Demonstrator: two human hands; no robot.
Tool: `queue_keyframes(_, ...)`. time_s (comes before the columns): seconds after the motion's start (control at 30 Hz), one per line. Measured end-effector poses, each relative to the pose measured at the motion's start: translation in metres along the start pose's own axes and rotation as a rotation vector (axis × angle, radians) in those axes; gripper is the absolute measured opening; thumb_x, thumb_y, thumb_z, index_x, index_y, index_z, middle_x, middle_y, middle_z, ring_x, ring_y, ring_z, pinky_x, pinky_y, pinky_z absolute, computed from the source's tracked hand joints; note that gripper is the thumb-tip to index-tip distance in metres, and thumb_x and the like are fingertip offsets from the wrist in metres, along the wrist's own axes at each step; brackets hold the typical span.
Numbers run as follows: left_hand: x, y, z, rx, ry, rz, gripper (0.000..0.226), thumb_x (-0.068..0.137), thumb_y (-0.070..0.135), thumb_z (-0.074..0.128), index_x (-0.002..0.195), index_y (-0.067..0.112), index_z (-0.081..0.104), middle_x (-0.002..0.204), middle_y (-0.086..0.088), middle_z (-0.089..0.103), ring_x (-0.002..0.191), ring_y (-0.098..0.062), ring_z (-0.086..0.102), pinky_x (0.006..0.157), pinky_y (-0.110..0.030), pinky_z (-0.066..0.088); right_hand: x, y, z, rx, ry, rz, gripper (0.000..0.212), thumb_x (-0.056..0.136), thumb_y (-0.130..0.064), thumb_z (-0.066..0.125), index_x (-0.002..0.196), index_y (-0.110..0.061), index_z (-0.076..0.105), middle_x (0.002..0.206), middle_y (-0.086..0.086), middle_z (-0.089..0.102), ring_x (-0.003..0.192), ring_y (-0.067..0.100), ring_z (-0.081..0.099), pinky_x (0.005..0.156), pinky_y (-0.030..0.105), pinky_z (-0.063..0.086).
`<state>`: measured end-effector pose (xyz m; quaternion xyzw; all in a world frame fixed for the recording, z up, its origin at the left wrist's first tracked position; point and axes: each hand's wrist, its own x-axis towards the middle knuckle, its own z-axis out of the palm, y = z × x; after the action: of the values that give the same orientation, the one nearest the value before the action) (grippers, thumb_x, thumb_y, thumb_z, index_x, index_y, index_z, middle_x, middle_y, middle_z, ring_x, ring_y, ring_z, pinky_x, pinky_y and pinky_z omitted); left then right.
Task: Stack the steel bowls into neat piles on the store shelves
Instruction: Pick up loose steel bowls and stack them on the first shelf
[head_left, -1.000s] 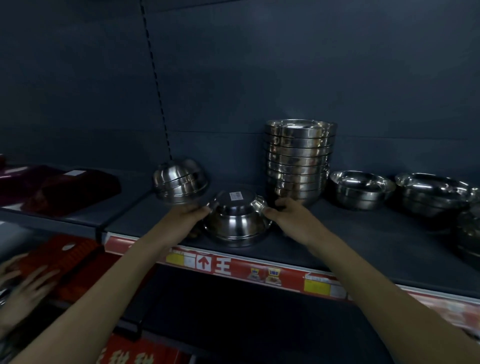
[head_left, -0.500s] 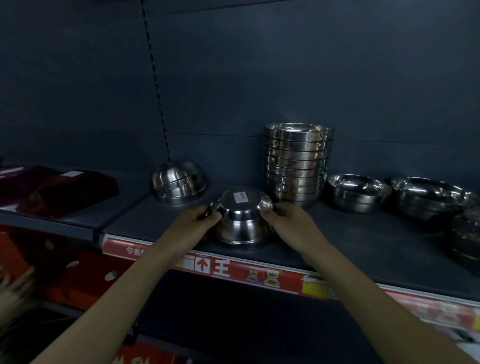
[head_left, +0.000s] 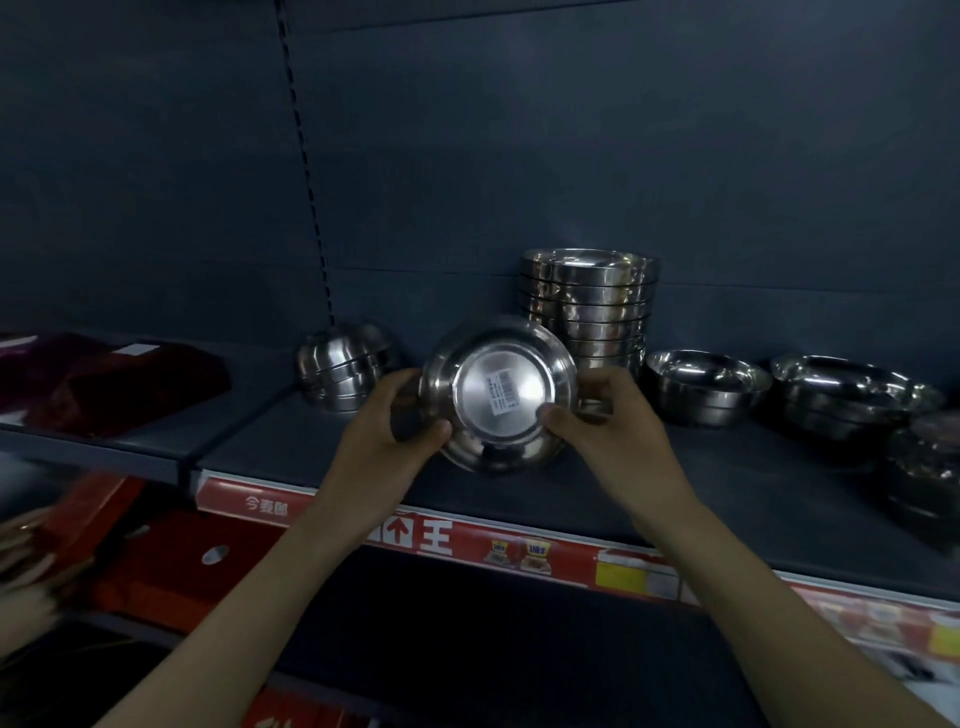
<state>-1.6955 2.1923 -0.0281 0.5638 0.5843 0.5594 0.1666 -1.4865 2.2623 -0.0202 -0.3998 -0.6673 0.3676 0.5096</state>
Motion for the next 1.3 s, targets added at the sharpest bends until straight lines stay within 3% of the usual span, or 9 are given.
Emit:
queue_keyframes(0.07,-0.002,0.001,0.002,-0.035,0.005,0.019,0.048,0.082,0.015,0.075,0.121,0.038,0.056,0.114,0.018,0.066,0.109,0.004,0.06,0.098,-0.034,0.05,-0.002,0.001,-0.005,0.028,-0.033,-0.014,0.041,0.079,-0.015,0.08,0.107,-0.03,0.054,0.103,-0.014,0.063,0.093,0.0,0.062,0.078,0.018,0.048)
queue_keyframes(0.17,-0.007,0.003,0.007,-0.041,0.005,0.045,0.056,0.08,0.008,0.078,0.119,0.039,0.053,0.112,0.021,0.063,0.101,0.016,0.058,0.083,-0.008,0.045,-0.004,0.007,-0.012,0.005,-0.068,-0.032,0.068,0.071,-0.009,0.084,0.113,-0.046,0.047,0.116,-0.012,0.057,0.101,0.006,0.062,0.085,0.022,0.05)
queue_keyframes(0.3,-0.009,-0.003,0.015,-0.051,-0.03,0.023,0.072,0.075,0.0,0.079,0.131,0.035,0.051,0.124,0.007,0.061,0.11,-0.001,0.061,0.087,-0.01,0.05,-0.007,0.013,-0.022,-0.093,-0.073,-0.08,0.093,0.066,-0.001,0.084,0.129,-0.051,0.038,0.123,-0.004,0.045,0.102,0.006,0.061,0.091,0.023,0.051)
queue_keyframes(0.5,-0.01,-0.009,0.027,-0.151,-0.058,0.041,0.069,0.069,-0.012,0.079,0.113,0.036,0.058,0.127,-0.005,0.058,0.112,-0.007,0.063,0.087,-0.015,0.052,-0.009,0.029,-0.03,0.002,-0.107,-0.03,0.09,0.062,0.007,0.083,0.133,-0.033,0.044,0.127,-0.001,0.051,0.108,0.016,0.062,0.087,0.042,0.058)
queue_keyframes(0.63,-0.011,-0.016,0.032,-0.152,-0.09,0.048,0.069,0.066,-0.01,0.083,0.102,0.045,0.061,0.126,-0.008,0.056,0.117,-0.015,0.061,0.097,-0.028,0.053,-0.012,0.035,-0.036,0.076,-0.135,-0.037,0.08,0.065,0.016,0.078,0.119,-0.034,0.047,0.118,-0.007,0.054,0.107,0.016,0.062,0.081,0.03,0.058)
queue_keyframes(0.8,-0.012,-0.016,0.039,-0.139,-0.06,0.061,0.06,0.06,-0.018,0.081,0.097,0.027,0.063,0.117,-0.005,0.051,0.107,-0.001,0.061,0.086,-0.012,0.051,-0.013,0.04,-0.046,0.076,-0.167,-0.013,0.075,0.066,0.016,0.078,0.114,-0.032,0.047,0.12,-0.01,0.058,0.112,0.007,0.061,0.091,0.026,0.054)
queue_keyframes(0.97,-0.013,-0.017,0.04,-0.113,-0.084,0.081,0.053,0.061,-0.016,0.082,0.096,0.019,0.064,0.115,-0.002,0.05,0.102,0.005,0.06,0.087,-0.011,0.05,-0.014,0.043,-0.051,0.059,-0.166,0.012,0.069,0.067,0.019,0.075,0.113,-0.024,0.049,0.114,-0.014,0.061,0.106,0.0,0.062,0.085,0.017,0.052)
queue_keyframes(1.2,-0.013,-0.021,0.04,-0.118,-0.115,0.098,0.046,0.065,-0.017,0.079,0.096,0.015,0.068,0.117,-0.003,0.05,0.108,-0.003,0.06,0.095,-0.018,0.051,-0.015,0.051,-0.057,-0.004,-0.156,0.046,0.059,0.068,0.018,0.071,0.109,-0.02,0.053,0.111,-0.007,0.068,0.107,0.008,0.065,0.095,0.034,0.054)
queue_keyframes(1.3,-0.01,-0.026,0.036,-0.162,-0.165,0.071,0.058,0.062,-0.003,0.086,0.11,0.02,0.066,0.124,-0.002,0.051,0.116,-0.006,0.059,0.101,-0.025,0.05,-0.013,0.047,-0.059,-0.019,-0.206,0.086,0.063,0.068,0.015,0.074,0.114,-0.022,0.052,0.117,-0.008,0.065,0.115,0.006,0.061,0.095,0.033,0.054)
